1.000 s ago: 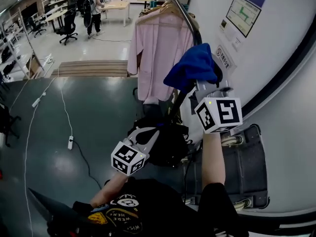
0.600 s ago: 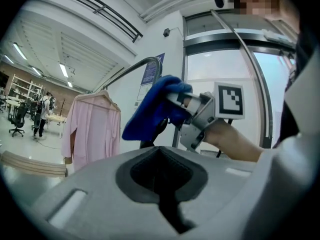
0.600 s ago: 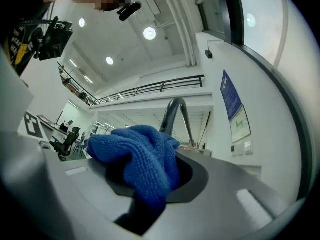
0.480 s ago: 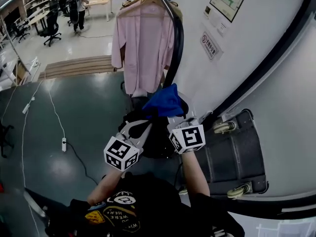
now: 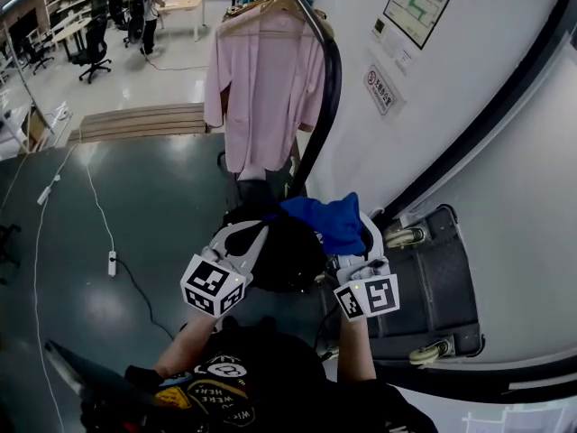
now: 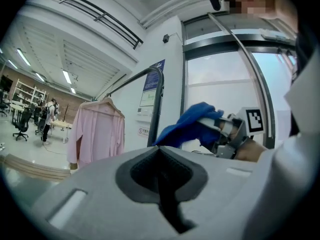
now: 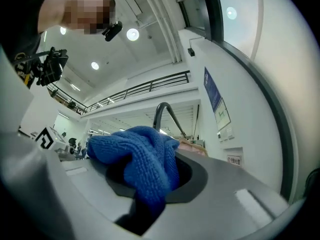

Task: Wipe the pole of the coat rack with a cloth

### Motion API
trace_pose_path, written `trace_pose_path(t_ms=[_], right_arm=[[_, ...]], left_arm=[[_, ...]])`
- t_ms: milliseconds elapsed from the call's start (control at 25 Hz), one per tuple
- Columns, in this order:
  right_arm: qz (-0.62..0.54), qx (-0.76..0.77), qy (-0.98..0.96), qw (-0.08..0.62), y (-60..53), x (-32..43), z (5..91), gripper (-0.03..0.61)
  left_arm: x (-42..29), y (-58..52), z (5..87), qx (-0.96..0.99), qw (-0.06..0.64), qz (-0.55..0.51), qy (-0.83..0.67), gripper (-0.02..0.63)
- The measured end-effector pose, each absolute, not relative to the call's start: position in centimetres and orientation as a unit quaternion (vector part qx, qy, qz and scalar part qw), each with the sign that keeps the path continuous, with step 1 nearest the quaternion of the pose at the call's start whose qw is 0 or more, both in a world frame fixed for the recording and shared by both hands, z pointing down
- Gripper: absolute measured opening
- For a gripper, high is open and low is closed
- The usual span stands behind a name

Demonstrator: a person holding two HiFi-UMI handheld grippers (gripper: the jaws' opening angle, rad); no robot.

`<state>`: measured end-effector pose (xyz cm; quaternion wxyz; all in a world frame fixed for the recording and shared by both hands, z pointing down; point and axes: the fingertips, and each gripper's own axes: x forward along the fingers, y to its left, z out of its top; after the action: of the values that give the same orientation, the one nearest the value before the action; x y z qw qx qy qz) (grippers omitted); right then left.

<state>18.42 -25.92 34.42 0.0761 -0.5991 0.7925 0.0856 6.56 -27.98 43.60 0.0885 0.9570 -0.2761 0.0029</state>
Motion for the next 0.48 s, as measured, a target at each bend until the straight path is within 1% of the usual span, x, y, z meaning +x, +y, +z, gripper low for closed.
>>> trace_pose_path(t_ms=[80,240,360,480], right_arm=[[0.076,-0.613,0.784,0.069,-23.8,19.5,35.6,0.075],[0.010,-0.638,0.768,0.063,-21.4,21.1,39.5,0.071],[-0.010,-0.631,0.774,0.054,-20.6,19.6,41.0,0.069],[0.004,-0.623,0.781,0.043,-19.9,18.2,40.5,0.069]], left_arm=[[5.8,-27.8,42.7,0.955,0.071,-0.005,-0.288,-0.006],[4.5,-26.9,42.1,0.951,0.056,-0.012,-0.304,-0.006],[3.6,-25.9,42.4,0.949,0.059,-0.011,-0.310,-0.006],[3.4,-25.0,42.4,0.949,0.059,-0.012,-0.308,-0.006]])
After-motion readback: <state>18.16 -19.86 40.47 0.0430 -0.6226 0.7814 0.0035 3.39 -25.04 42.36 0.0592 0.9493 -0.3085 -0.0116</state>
